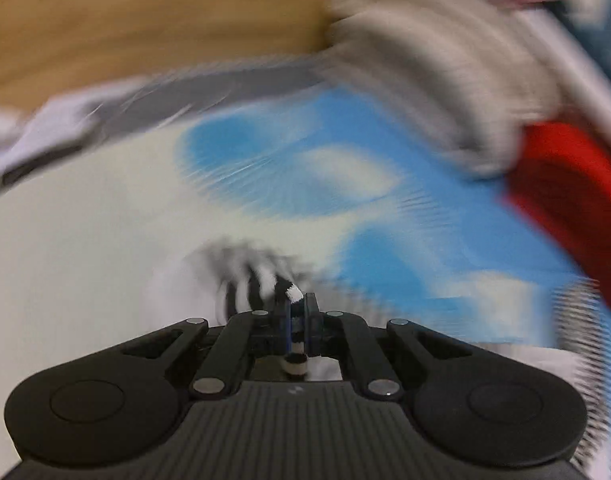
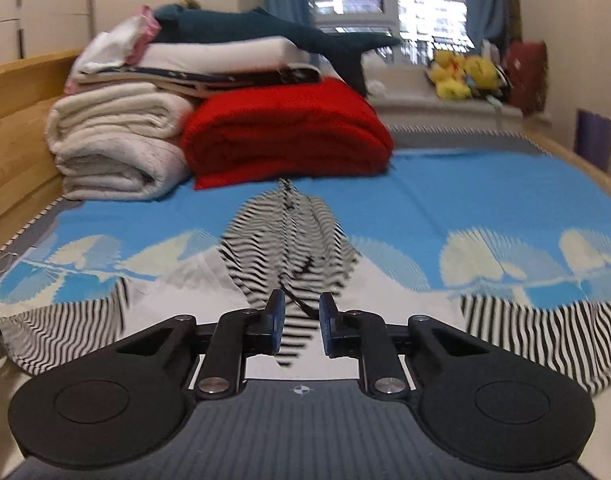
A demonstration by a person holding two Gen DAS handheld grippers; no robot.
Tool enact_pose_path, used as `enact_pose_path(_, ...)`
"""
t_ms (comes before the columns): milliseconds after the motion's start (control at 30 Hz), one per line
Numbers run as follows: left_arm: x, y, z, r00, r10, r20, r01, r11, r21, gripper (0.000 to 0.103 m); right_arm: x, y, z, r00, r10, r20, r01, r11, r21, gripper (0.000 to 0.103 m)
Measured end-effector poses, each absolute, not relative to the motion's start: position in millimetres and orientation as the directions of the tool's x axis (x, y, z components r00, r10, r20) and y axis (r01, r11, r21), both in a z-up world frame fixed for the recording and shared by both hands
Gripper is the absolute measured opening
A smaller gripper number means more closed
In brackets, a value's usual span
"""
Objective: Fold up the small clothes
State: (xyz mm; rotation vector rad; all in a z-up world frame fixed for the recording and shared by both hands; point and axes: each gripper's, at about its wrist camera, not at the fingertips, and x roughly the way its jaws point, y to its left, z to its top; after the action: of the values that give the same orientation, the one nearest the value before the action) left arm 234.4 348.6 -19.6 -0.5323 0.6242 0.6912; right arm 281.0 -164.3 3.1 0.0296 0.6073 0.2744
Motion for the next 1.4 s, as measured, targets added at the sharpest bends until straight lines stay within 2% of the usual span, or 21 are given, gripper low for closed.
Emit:
enact_pose_path(67,245.3,299.8,8.1,0.737,0.316,-0.598,-0.565,0.773,-0.288,0.005,285.5,-168.1,-2.4,0.77,0.253,-0.586,-0.229,0.967,0.116,0.019)
enact_pose_path(133,256.7,248.0,27.3,0.835,0.108,-0.539,-0.344,0.867,-0.359,0.005,289.9,-170.6,-6.5,0.76,0.244,-0.603,-0.212,0.969,0.125,0.019)
enact_pose_path(167,263.4,223.5,31.7,0.848,-0.043,-0.528,-0.214,0.884,-0.417,0.007,292.1,-172.5,-8.1,0.757,0.237,-0.608,-0.202,0.971,0.127,0.019)
enact_pose_path(200,271.5,200.6,33.3,0.822,-0.21,-0.53,-0.086,0.874,-0.478,0.012,293.6,-173.8,-10.0,0.755,0.231,-0.614,-0.193,0.973,0.128,0.019)
enact_pose_path(233,279.0,181.2,32.9,0.765,-0.351,-0.54,0.023,0.853,-0.522,0.027,295.3,-174.7,-12.0,0.752,0.226,-0.62,-0.185,0.974,0.13,0.019)
enact_pose_path(267,281.6,167.3,32.8,0.732,-0.402,-0.55,0.076,0.85,-0.521,0.03,297.5,-175.4,-13.8,0.748,0.221,-0.626,-0.176,0.975,0.134,0.019)
enact_pose_path(333,281.6,156.1,31.6,0.742,-0.324,-0.587,0.042,0.896,-0.442,0.036,302.8,-176.8,-17.5,0.742,0.215,-0.635,-0.16,0.977,0.144,0.019)
enact_pose_path(433,290.9,172.8,14.5,0.713,-0.2,-0.672,-0.12,0.91,-0.398,0.036,313.0,-179.6,-26.5,0.726,0.208,-0.656,-0.129,0.977,0.167,0.019)
enact_pose_path(567,302.0,197.4,-7.2,0.634,0.01,-0.773,-0.304,0.923,-0.238,0.036,328.2,-182.6,-43.4,0.699,0.21,-0.684,-0.092,0.975,0.204,0.019)
enact_pose_path(733,308.8,218.5,-17.0,0.607,-0.022,-0.794,-0.362,0.882,-0.302,0.036,348.3,-172.2,-69.8,0.625,0.277,-0.73,-0.116,0.958,0.264,0.024)
enact_pose_path(800,311.4,216.1,-16.4,0.602,-0.012,-0.799,-0.359,0.889,-0.283,0.036,352.6,-155.5,-78.0,0.593,0.317,-0.74,-0.19,0.948,0.254,0.035)
enact_pose_path(867,315.1,213.7,-16.1,0.593,-0.014,-0.805,-0.361,0.889,-0.282,0.036,351.9,-137.0,-84.1,0.572,0.364,-0.735,-0.28,0.929,0.242,0.039)
enact_pose_path(1033,323.1,209.1,-25.1,0.576,-0.034,-0.817,-0.366,0.883,-0.295,0.036,337.7,-80.7,-97.0,0.53,0.392,-0.752,-0.516,0.853,0.081,0.042)
enact_pose_path(1167,325.7,213.3,-23.3,0.577,-0.043,-0.815,-0.366,0.879,-0.305,0.036,330.6,-58.4,-111.3,0.546,0.35,-0.762,-0.585,0.81,-0.047,0.042)
enact_pose_path(1233,326.8,216.3,-22.2,0.579,-0.042,-0.814,-0.368,0.878,-0.307,0.036,331.2,-52.3,-117.5,0.567,0.313,-0.762,-0.592,0.798,-0.114,0.039)
enact_pose_path(1300,328.5,219.4,-21.9,0.577,-0.042,-0.816,-0.369,0.878,-0.306,0.036,334.6,-50.2,-122.8,0.57,0.296,-0.767,-0.594,0.793,-0.135,0.011)
enact_pose_path(1400,330.2,222.7,-22.1,0.573,-0.036,-0.819,-0.371,0.879,-0.299,0.036,344.1,-58.8,-121.2,0.576,0.293,-0.763,-0.535,0.841,-0.081,0.003)
